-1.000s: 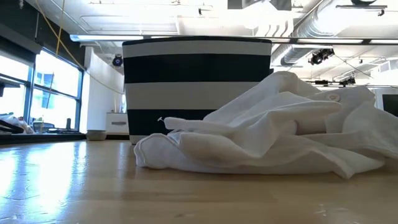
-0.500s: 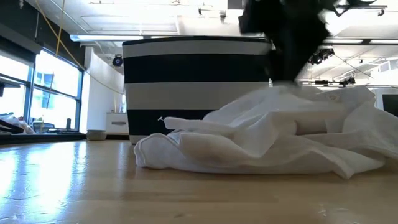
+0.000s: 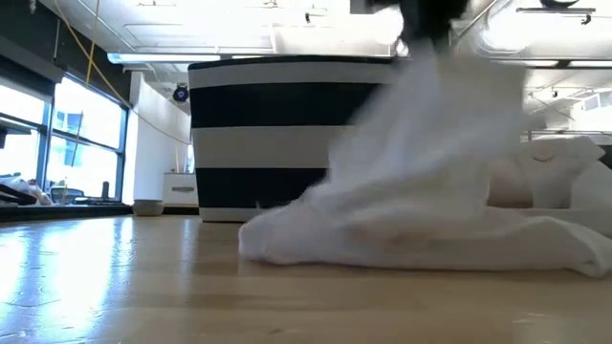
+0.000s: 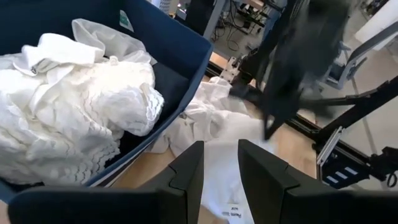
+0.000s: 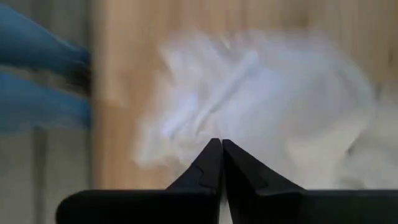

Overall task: Sort clothes
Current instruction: Put the white underwear into the blue bin

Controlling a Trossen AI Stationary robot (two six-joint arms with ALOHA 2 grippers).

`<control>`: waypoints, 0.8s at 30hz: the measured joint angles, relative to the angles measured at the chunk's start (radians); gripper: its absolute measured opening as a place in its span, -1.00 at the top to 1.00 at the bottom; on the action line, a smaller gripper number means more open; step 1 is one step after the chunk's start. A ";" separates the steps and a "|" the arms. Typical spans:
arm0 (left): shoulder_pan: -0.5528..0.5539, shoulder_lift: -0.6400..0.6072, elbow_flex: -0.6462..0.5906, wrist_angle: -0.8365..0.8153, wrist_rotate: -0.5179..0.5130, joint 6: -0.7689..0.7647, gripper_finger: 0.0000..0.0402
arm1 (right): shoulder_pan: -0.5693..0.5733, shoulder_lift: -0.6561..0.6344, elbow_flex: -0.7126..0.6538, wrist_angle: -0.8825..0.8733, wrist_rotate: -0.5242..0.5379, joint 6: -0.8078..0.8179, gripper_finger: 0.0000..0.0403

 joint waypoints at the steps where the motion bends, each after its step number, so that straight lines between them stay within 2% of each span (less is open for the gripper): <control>1: 0.000 0.000 0.000 0.002 0.000 -0.003 0.53 | -0.020 -0.016 0.057 -0.011 -0.043 -0.013 0.97; 4: 0.000 0.000 0.000 0.007 0.000 -0.004 0.53 | -0.090 -0.047 0.252 -0.007 -0.183 -0.007 0.98; 7: 0.000 0.000 0.000 0.018 0.000 -0.003 0.53 | -0.153 -0.046 0.463 0.044 -0.198 0.026 0.99; 9: 0.000 0.000 0.000 0.028 -0.001 -0.004 0.53 | -0.193 -0.036 0.593 0.116 -0.137 0.001 0.99; 14: 0.000 0.000 0.000 0.057 -0.016 -0.002 0.53 | -0.295 -0.003 0.822 0.228 0.182 -0.178 0.99; 16: 0.000 0.000 0.000 0.058 -0.032 0.000 0.53 | -0.354 0.014 0.878 0.233 0.248 -0.233 1.00; 18: 0.000 0.000 0.000 0.058 -0.038 0.009 0.53 | -0.417 0.028 0.906 0.232 0.262 -0.251 1.00; 24: 0.000 0.000 0.000 0.058 -0.038 0.015 0.53 | -0.550 0.055 0.859 0.159 0.189 -0.202 1.00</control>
